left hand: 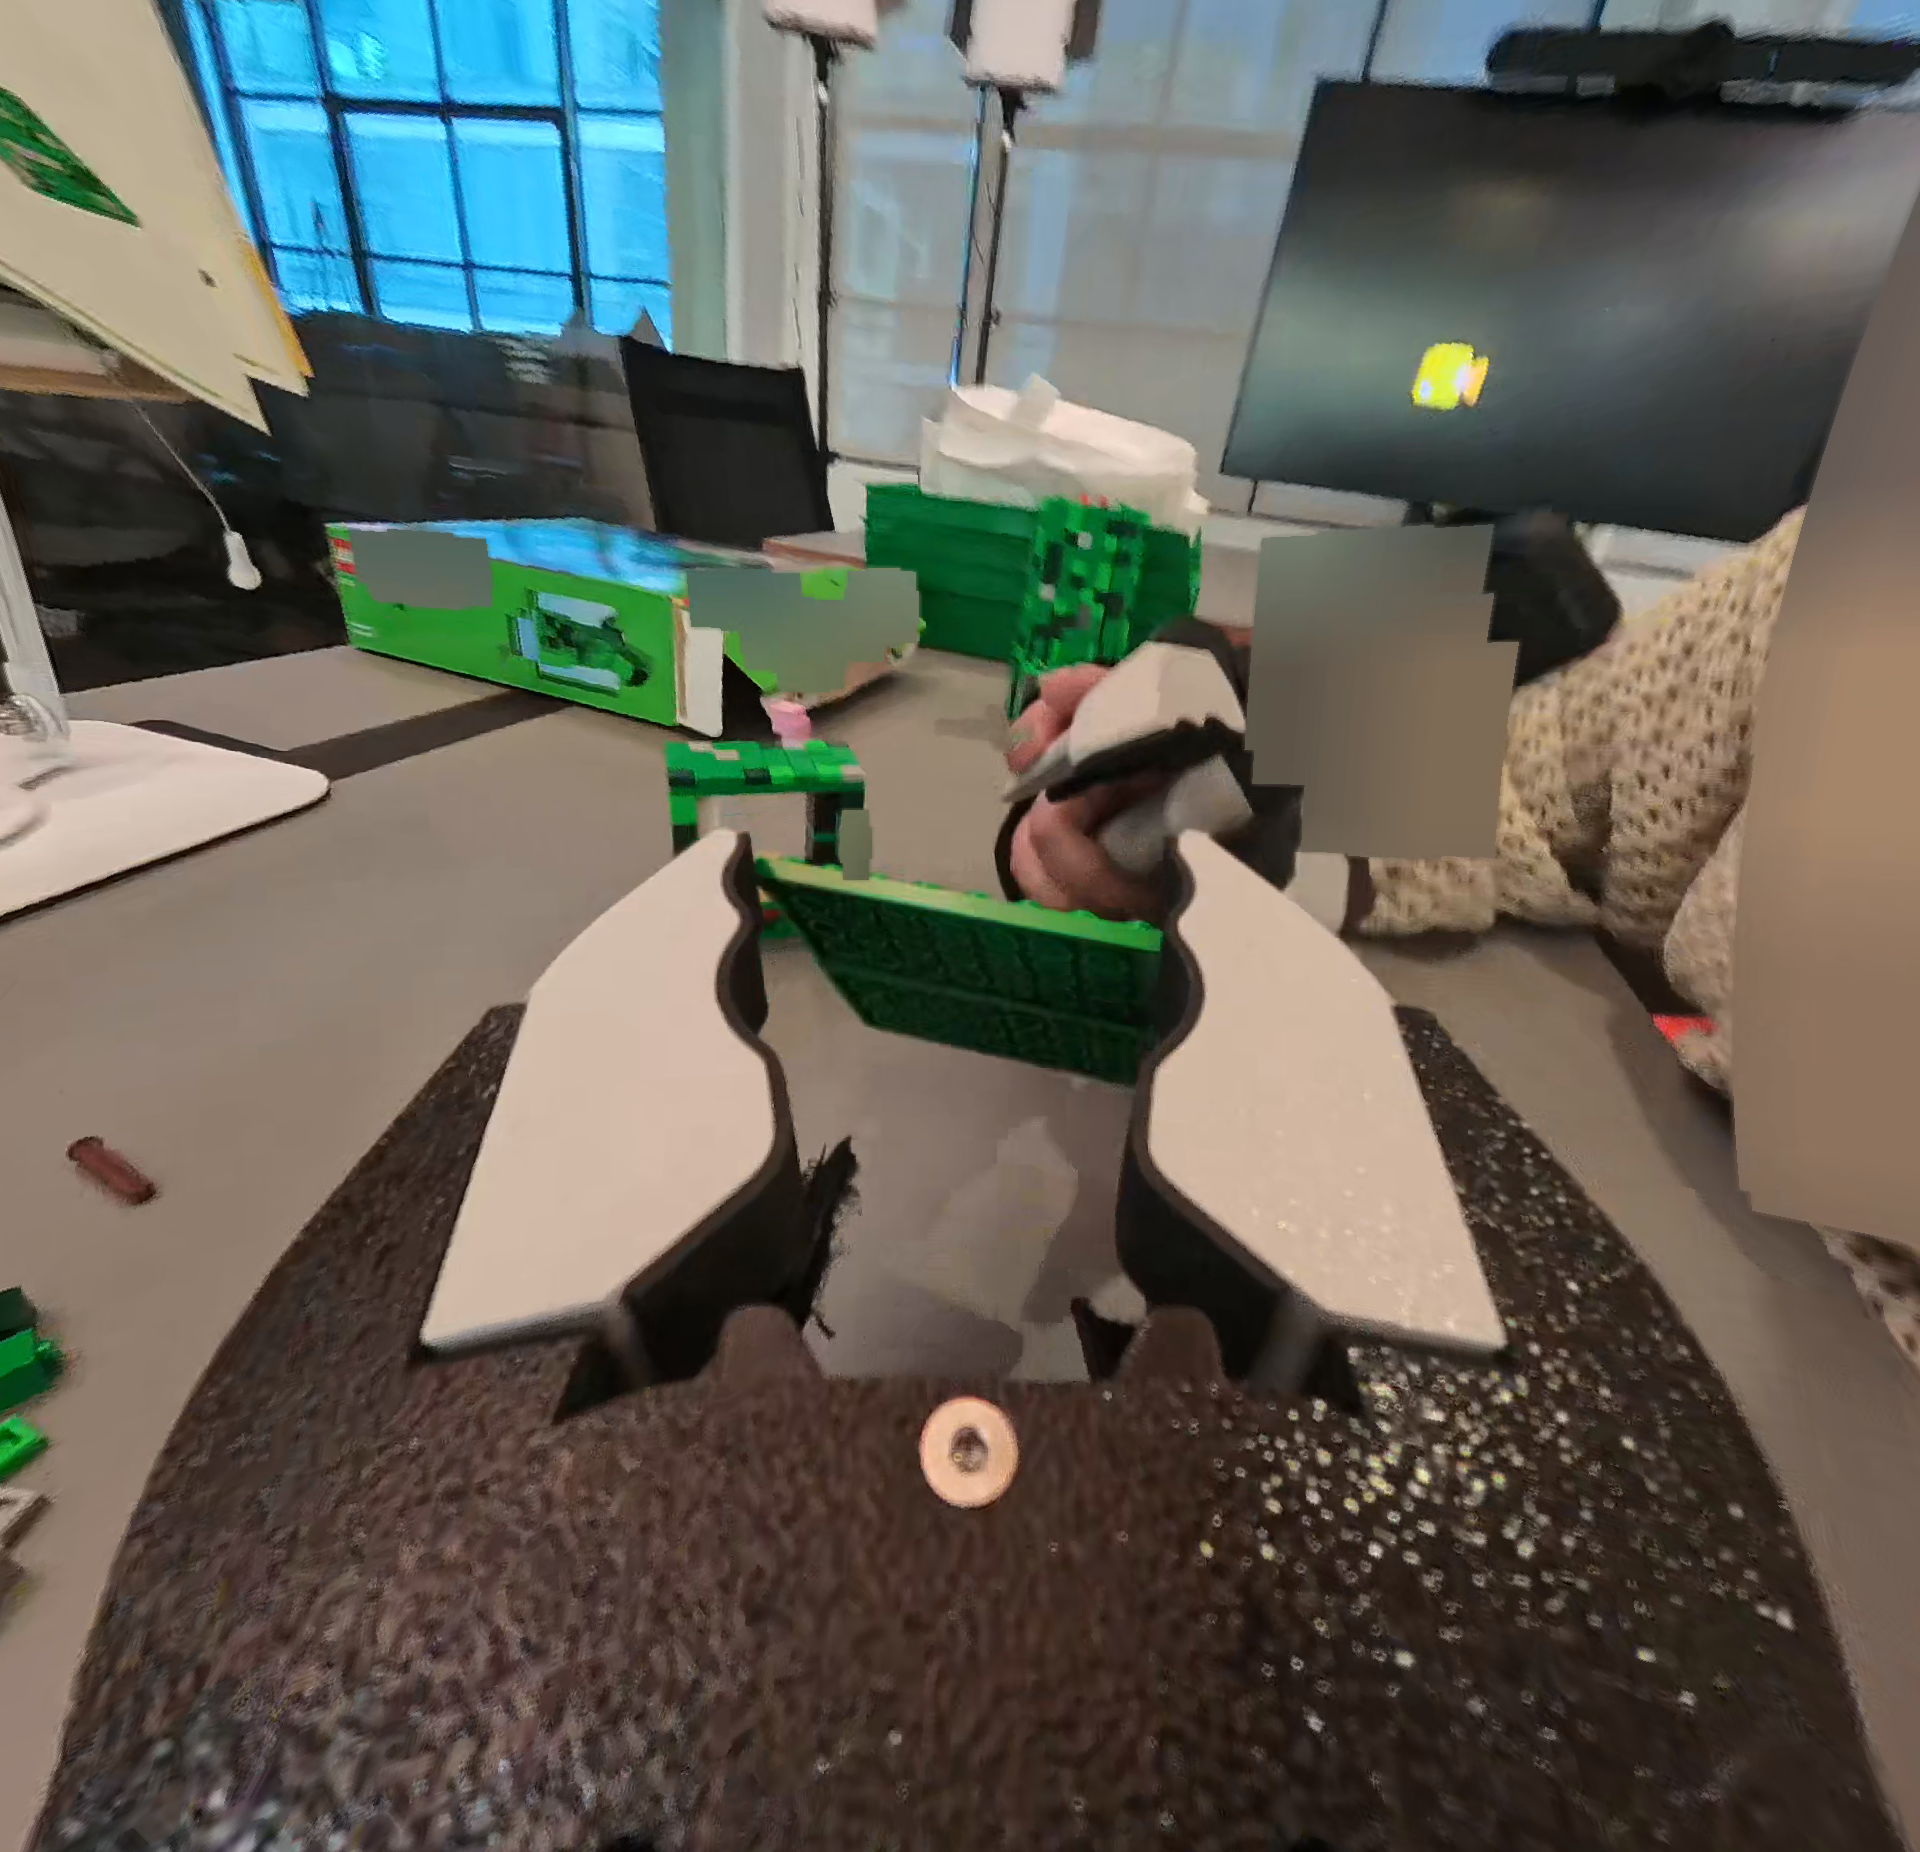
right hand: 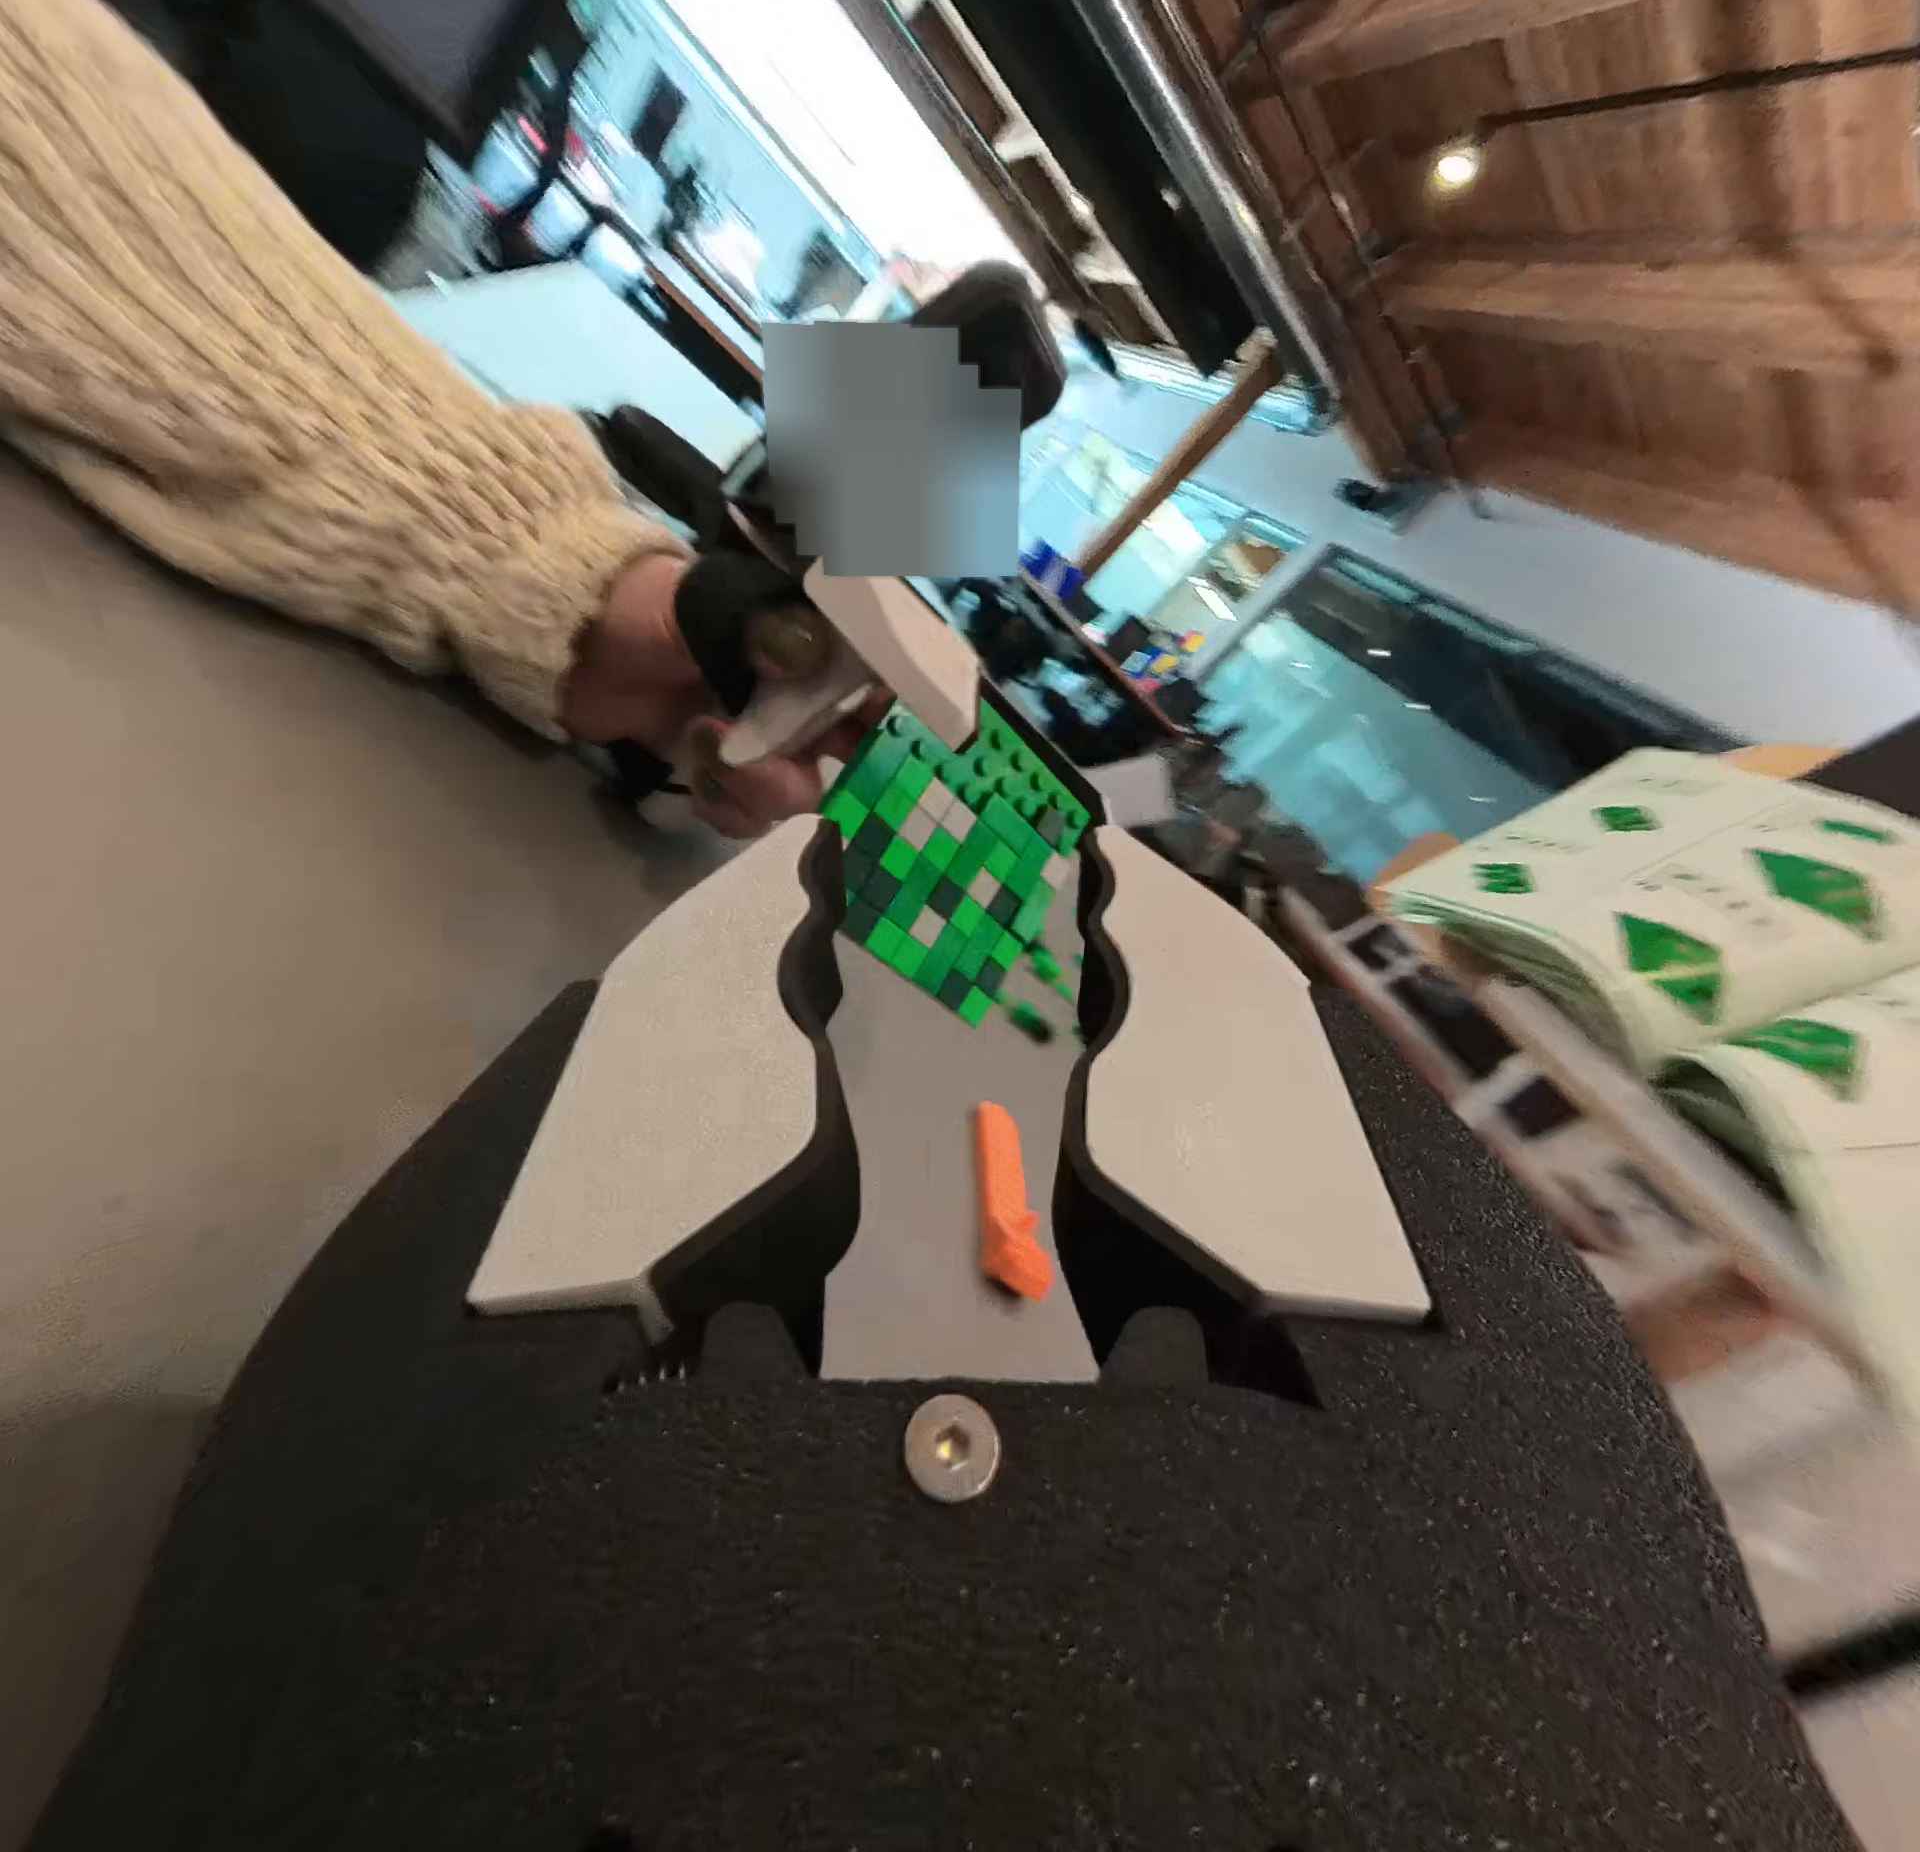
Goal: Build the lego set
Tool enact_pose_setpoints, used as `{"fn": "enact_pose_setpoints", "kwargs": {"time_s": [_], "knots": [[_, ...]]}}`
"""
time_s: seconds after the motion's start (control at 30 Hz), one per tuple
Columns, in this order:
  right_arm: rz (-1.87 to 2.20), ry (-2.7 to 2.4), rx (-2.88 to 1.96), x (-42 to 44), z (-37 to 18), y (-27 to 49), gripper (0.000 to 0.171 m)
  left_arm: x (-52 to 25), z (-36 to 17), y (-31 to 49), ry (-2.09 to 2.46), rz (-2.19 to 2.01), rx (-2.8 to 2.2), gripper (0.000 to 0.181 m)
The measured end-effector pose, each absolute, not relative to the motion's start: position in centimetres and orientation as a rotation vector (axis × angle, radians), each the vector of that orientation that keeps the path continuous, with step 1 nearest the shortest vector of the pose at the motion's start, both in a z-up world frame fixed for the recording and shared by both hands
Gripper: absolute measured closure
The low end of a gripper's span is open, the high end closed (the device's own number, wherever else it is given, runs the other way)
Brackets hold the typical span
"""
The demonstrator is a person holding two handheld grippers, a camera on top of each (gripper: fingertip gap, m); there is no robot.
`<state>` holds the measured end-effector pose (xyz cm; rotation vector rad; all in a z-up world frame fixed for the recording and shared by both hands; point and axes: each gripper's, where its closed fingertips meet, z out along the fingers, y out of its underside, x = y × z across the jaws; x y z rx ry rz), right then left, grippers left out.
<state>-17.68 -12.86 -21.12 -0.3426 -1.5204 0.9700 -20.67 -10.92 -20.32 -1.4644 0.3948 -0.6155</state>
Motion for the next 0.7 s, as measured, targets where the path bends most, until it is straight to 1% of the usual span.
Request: {"fn": "enact_pose_setpoints", "kwargs": {"time_s": [0.07,0.13,0.23,0.33,0.4,0.47,0.5,0.7], "knots": [[1.139,-1.629,-0.377,-16.9,-21.9,-13.5,0.128,-21.0,-21.2,-11.4,0.460,-0.579,-1.526,0.109],[1.218,-1.747,-0.399,-16.6,-23.1,-14.0,0.128,-20.9,-22.5,-12.0,0.531,-0.570,-1.618,0.109],[1.222,-1.796,-0.403,-16.8,-23.5,-14.1,0.131,-20.3,-24.4,-12.8,0.606,-0.650,-1.763,0.109],[1.147,-1.805,-0.406,-17.6,-24.0,-14.1,0.133,-19.5,-25.1,-13.1,0.678,-0.623,-1.797,0.109],[1.084,-1.825,-0.404,-18.2,-24.5,-14.3,0.127,-18.4,-25.7,-13.4,0.750,-0.614,-1.817,0.108],[1.019,-1.857,-0.380,-18.8,-25.2,-14.7,0.112,-17.7,-25.9,-13.4,0.784,-0.598,-1.816,0.108],[0.993,-1.862,-0.352,-18.9,-25.4,-14.9,0.108,-17.6,-25.9,-13.5,0.791,-0.596,-1.819,0.108],[0.856,-1.859,-0.122,-18.8,-26.0,-16.7,0.102,-17.3,-26.1,-13.8,0.839,-0.568,-1.828,0.108]]}}
